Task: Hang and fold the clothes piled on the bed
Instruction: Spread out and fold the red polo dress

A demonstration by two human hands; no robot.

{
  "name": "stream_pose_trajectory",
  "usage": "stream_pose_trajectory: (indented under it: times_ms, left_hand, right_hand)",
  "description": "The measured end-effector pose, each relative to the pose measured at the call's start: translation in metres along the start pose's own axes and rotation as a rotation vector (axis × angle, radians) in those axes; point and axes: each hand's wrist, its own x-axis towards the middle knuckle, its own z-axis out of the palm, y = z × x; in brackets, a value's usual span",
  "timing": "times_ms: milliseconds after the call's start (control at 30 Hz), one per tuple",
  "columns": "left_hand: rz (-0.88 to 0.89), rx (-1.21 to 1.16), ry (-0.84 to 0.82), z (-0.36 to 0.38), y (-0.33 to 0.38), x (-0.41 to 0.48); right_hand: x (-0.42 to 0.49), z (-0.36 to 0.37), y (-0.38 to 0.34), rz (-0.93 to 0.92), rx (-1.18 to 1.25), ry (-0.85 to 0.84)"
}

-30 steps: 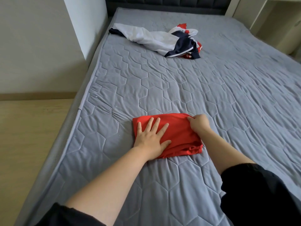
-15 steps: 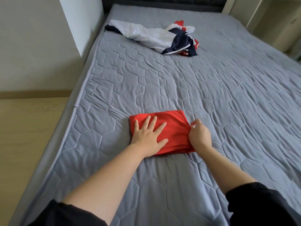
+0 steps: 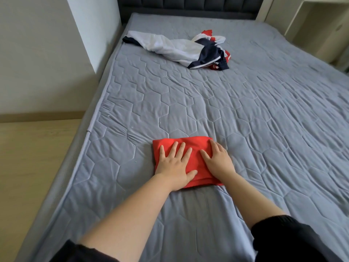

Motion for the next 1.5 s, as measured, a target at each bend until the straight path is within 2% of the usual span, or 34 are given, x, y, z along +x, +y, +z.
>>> stream_pose_trajectory:
  times_ms: [67, 133, 333, 467, 633, 833, 1000, 1133, 1333, 1500]
  left_hand:
    - [0.001, -0.001, -0.003, 0.000, -0.001, 0.001]
    - [0.001, 0.001, 0.001, 0.001, -0.001, 0.001]
    - [0.008, -0.004, 0.011, 0.004, -0.005, 0.000]
    - [0.019, -0.039, -0.013, 0.003, -0.009, 0.001]
    - [-0.029, -0.264, -0.121, -0.027, -0.019, 0.001]
    - [-0.236, -0.655, -0.161, -0.111, -0.019, -0.031]
    - [-0.343, -0.800, -0.120, -0.198, -0.045, -0.064]
    - [-0.392, -0.862, -0.086, -0.278, -0.077, -0.110]
    - [-0.539, -1.012, 0.065, -0.430, -0.151, -0.214]
    - [-0.655, -1.018, 0.178, -0.531, -0.252, -0.318]
  right_hand:
    - [0.002, -0.003, -0.004, 0.106, 0.090, 0.035]
    - [0.005, -0.009, -0.007, 0.249, 0.202, -0.020]
    - [0.016, -0.034, 0.003, 0.508, 0.547, -0.364]
    - [0.018, -0.051, -0.002, 0.519, 0.648, -0.591]
    - [0.015, -0.073, -0.040, 0.517, 0.739, -0.529]
    - [-0.009, -0.127, -0.117, 0.562, 0.807, -0.462]
    - [-0.026, -0.183, -0.203, 0.538, 0.813, -0.450]
    - [-0.051, -0.235, -0.290, 0.545, 0.821, -0.540]
    - [-0.097, -0.314, -0.466, 0.426, 0.777, -0.662]
    - [-0.144, -0.342, -0.633, 0.250, 0.694, -0.743]
